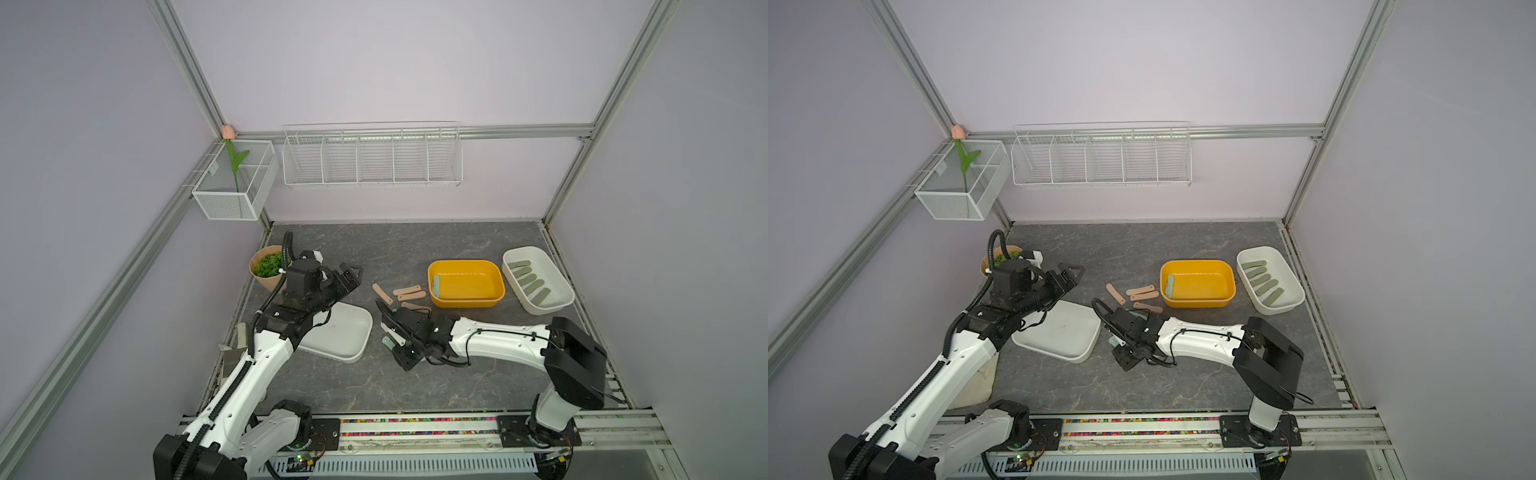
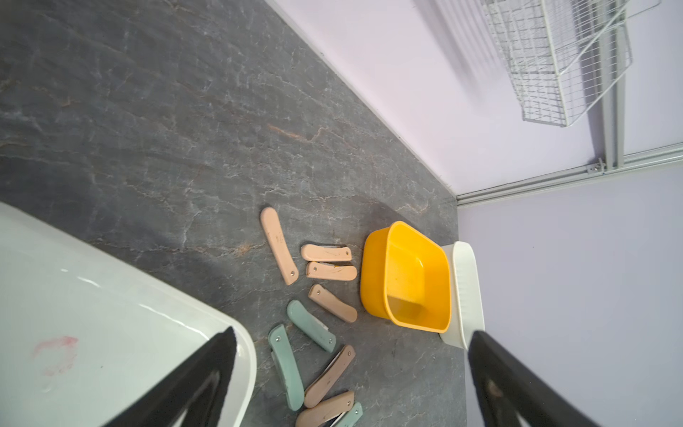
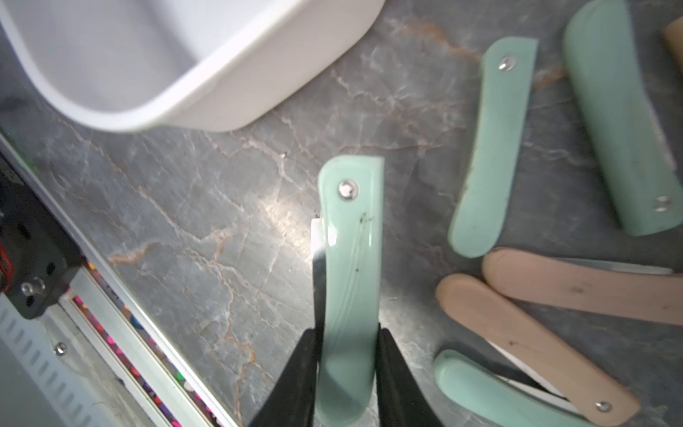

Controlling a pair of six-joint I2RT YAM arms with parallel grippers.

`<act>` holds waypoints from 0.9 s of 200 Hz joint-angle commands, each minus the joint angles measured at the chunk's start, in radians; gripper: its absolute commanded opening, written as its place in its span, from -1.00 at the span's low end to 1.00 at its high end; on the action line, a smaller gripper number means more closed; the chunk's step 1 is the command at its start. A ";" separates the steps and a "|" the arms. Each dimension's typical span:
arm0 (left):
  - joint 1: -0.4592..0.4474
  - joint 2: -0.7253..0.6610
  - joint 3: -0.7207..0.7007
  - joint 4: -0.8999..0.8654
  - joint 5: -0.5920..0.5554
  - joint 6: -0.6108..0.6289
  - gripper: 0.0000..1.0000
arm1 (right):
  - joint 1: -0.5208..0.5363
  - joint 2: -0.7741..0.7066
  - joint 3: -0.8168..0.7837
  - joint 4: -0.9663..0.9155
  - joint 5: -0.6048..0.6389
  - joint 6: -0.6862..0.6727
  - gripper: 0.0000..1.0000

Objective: Place the fruit knives into the storage box by color
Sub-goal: Place the fruit knife in the storage box.

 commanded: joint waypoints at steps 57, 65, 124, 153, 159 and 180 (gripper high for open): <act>0.003 0.055 0.090 -0.006 0.068 0.045 0.99 | -0.343 -0.151 0.111 -0.042 -0.093 -0.009 -0.40; 0.001 0.065 0.097 -0.007 0.079 0.049 0.99 | -0.387 -0.154 0.114 -0.040 -0.104 -0.005 -0.39; -0.111 0.152 0.178 -0.026 0.043 0.093 0.99 | -0.631 -0.077 0.120 -0.021 -0.187 0.041 -0.39; -0.140 0.197 0.191 -0.010 0.049 0.084 0.99 | -0.683 -0.012 0.118 0.010 -0.222 0.063 -0.39; -0.141 0.202 0.192 -0.006 0.047 0.084 0.99 | -0.687 0.003 0.119 0.014 -0.226 0.066 -0.39; -0.145 0.209 0.191 0.007 0.047 0.075 0.99 | -0.697 0.047 0.125 0.023 -0.232 0.072 -0.39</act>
